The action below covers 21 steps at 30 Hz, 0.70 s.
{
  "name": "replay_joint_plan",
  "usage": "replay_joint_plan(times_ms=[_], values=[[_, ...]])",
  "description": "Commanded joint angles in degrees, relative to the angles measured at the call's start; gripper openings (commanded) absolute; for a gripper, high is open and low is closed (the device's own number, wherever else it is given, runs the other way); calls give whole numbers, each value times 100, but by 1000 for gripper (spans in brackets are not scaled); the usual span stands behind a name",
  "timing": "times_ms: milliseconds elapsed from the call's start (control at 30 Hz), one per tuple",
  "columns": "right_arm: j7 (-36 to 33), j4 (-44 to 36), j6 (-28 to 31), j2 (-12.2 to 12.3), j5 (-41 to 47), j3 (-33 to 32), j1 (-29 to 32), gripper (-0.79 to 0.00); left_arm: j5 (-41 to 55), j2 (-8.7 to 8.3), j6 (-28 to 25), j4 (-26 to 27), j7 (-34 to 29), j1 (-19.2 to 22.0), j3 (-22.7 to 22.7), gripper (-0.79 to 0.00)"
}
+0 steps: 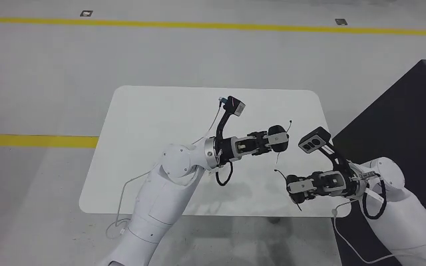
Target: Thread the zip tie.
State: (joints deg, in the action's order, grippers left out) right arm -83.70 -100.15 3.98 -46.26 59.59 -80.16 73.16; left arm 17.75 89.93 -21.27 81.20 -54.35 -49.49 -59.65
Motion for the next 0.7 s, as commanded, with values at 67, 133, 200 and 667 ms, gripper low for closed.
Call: replay_joint_plan(times_ms=[67,133,200,667], values=[[0,0,0,0,0,0,0,-785,0,0,0,0,0,0,0,-785],[0,0,0,0,0,0,0,-785,0,0,0,0,0,0,0,-785],[0,0,0,0,0,0,0,-785,0,0,0,0,0,0,0,-785],[182,-46,78,-11,-74,-41,49,-785,0,0,0,0,0,0,0,-785]])
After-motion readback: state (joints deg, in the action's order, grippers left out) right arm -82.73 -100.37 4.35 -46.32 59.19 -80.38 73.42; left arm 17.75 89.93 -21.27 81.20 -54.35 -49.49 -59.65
